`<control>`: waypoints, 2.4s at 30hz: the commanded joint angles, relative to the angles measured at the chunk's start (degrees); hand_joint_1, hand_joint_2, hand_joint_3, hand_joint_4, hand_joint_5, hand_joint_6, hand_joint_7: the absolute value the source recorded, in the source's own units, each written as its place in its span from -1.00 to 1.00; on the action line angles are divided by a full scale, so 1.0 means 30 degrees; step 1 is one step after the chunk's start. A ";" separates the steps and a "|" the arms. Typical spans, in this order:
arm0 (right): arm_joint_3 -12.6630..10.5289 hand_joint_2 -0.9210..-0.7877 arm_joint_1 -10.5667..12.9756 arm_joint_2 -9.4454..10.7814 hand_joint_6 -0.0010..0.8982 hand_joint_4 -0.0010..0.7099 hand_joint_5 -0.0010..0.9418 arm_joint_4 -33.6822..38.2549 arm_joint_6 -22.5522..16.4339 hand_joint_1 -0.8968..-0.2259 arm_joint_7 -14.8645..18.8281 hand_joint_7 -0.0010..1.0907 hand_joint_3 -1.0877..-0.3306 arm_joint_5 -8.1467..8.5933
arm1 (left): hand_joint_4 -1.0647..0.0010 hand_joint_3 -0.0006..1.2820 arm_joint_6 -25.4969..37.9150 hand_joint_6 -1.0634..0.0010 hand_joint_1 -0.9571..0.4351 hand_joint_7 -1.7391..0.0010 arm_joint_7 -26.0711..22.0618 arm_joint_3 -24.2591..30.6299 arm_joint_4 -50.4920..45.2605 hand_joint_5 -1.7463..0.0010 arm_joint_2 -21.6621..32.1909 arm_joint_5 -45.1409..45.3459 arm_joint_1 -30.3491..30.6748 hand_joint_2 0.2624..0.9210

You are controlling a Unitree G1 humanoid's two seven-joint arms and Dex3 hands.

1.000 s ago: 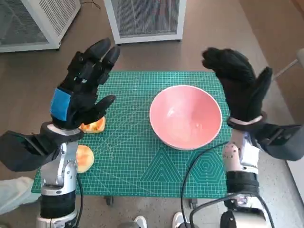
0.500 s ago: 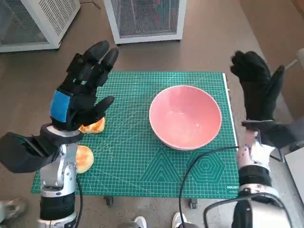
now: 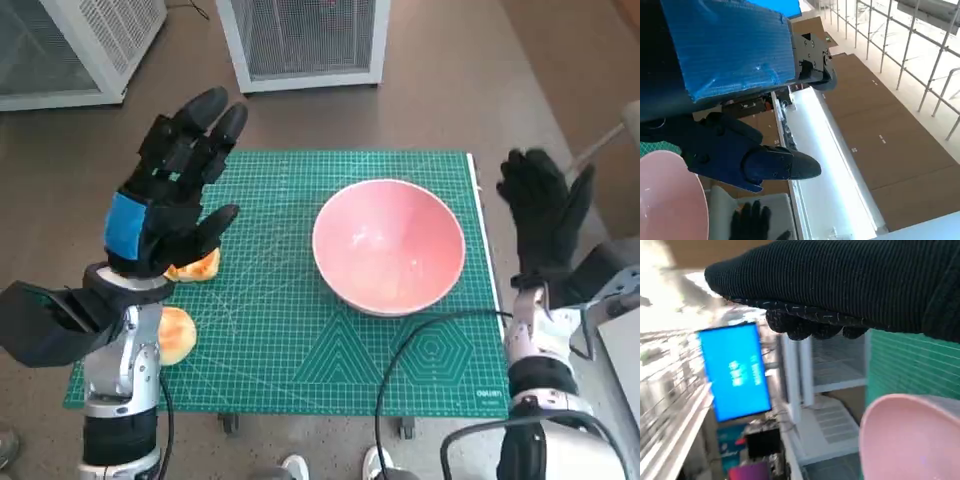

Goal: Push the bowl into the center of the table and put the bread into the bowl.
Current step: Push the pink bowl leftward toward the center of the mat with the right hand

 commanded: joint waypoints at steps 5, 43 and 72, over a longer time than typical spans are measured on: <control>-0.0011 -1.00 0.0759 0.0907 0.06 -0.22 -1.00 0.0505 0.1887 0.22 -0.0338 -0.96 0.41 -0.0476 | 0.52 -0.59 0.0082 0.73 -0.42 0.48 0.0085 0.0071 -0.0503 1.00 0.0048 -0.0105 0.0299 1.00; 0.0777 -1.00 -0.1288 0.4486 0.14 -0.15 -1.00 0.0659 0.4913 0.19 -0.0888 -0.95 0.38 -0.2104 | 0.50 -0.58 0.1143 0.76 -0.47 0.44 0.0618 0.0683 -0.2846 1.00 0.0557 -0.0117 0.2078 1.00; 0.0110 -1.00 -0.2786 0.4144 0.15 -0.11 -0.99 0.0246 0.4008 0.18 0.0457 -0.96 0.46 -0.1868 | 0.49 -0.56 0.2316 0.99 -0.45 0.19 0.1941 0.1259 -0.4780 1.00 0.0581 -0.0258 0.3065 1.00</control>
